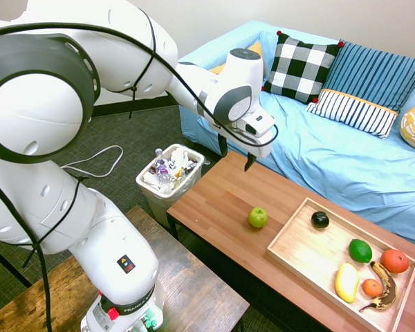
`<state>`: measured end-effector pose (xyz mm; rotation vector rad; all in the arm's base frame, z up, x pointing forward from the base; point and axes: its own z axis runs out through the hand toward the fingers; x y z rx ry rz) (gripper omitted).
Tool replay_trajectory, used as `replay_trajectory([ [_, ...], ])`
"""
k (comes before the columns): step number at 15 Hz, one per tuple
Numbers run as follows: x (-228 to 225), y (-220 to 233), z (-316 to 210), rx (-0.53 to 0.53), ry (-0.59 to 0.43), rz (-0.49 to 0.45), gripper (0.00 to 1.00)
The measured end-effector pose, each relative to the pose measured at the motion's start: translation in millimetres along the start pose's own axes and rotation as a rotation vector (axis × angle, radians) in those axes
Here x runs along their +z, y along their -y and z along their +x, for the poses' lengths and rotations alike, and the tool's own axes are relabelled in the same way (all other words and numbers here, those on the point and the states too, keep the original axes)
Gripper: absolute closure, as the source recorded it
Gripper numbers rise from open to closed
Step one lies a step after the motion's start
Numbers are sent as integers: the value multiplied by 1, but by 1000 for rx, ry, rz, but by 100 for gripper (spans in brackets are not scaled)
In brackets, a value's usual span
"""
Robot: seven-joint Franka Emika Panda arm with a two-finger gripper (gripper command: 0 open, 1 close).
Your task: Put the apple in the tray
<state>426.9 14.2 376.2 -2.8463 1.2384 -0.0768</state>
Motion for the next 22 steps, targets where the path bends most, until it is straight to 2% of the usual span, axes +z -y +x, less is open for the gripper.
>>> replay_trajectory([
  [5,17,5,8,25,-14,-25,0],
  [15,141,-9,61,205,29,-141,0],
  [22,212,-17,89,266,33,-175,0],
])
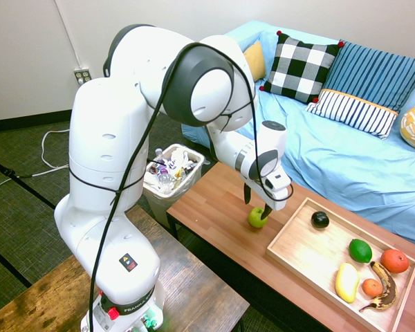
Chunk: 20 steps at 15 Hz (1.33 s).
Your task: Put the apple in the tray
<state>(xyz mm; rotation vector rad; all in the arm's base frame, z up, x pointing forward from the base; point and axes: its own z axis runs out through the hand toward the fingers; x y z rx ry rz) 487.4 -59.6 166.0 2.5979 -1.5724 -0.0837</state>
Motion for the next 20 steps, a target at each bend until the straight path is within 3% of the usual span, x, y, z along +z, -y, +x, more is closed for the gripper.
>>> replay_trajectory([
  [9,49,15,7,23,31,-13,0],
  [10,53,18,5,24,34,-15,100],
  [20,62,22,13,48,46,-12,100],
])
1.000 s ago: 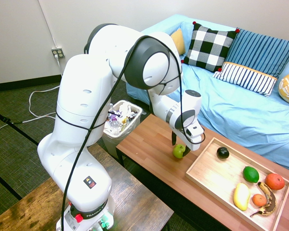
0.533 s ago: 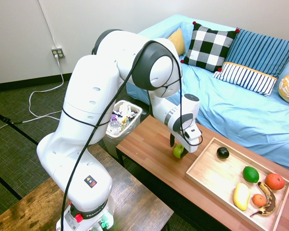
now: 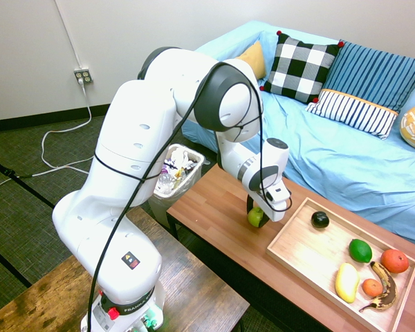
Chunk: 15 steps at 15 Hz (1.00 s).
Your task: Put the apple in the tray
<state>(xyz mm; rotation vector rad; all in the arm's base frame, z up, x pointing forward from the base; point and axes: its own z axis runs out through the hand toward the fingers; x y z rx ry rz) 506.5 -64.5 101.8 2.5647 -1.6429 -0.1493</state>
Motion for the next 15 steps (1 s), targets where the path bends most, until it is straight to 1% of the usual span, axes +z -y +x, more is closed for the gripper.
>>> replay_trajectory([
  [2,-19,1,6,0,-14,32,100],
  [4,-55,-2,20,8,-34,72,100],
  [6,-91,-19,44,36,-46,104,100],
  [8,-117,-45,76,79,-61,130,100],
  [10,-126,-73,108,125,-73,141,100],
  [12,-124,-95,133,170,-72,144,100],
  [15,-112,-113,170,242,-68,150,100],
])
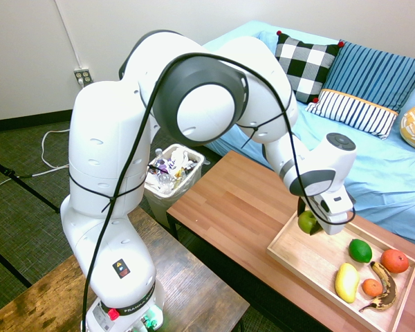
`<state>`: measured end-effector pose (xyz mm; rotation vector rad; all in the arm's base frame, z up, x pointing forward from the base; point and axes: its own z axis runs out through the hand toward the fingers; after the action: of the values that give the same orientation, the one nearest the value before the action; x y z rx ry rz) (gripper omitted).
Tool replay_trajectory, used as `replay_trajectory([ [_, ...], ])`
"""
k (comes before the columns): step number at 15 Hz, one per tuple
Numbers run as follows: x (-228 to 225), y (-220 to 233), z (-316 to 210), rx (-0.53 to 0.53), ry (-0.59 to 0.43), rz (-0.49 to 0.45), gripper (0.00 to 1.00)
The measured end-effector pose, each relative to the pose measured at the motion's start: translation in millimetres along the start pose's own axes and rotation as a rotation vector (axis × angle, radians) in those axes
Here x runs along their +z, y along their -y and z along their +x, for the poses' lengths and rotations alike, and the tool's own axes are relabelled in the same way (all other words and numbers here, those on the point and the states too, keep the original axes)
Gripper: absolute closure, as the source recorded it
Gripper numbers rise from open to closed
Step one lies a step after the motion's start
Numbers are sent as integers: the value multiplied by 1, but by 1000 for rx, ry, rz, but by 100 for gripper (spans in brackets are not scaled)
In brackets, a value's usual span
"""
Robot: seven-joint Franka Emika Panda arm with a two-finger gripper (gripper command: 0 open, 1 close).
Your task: Put the apple in the tray
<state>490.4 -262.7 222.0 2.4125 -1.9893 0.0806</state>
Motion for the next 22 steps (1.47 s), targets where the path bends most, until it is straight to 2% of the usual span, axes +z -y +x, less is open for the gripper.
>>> replay_trajectory([
  [6,45,3,43,75,4,-23,100],
  [16,104,10,38,59,44,-74,100],
  [17,107,10,37,56,46,-76,0],
  [22,110,13,32,44,59,-71,0],
])
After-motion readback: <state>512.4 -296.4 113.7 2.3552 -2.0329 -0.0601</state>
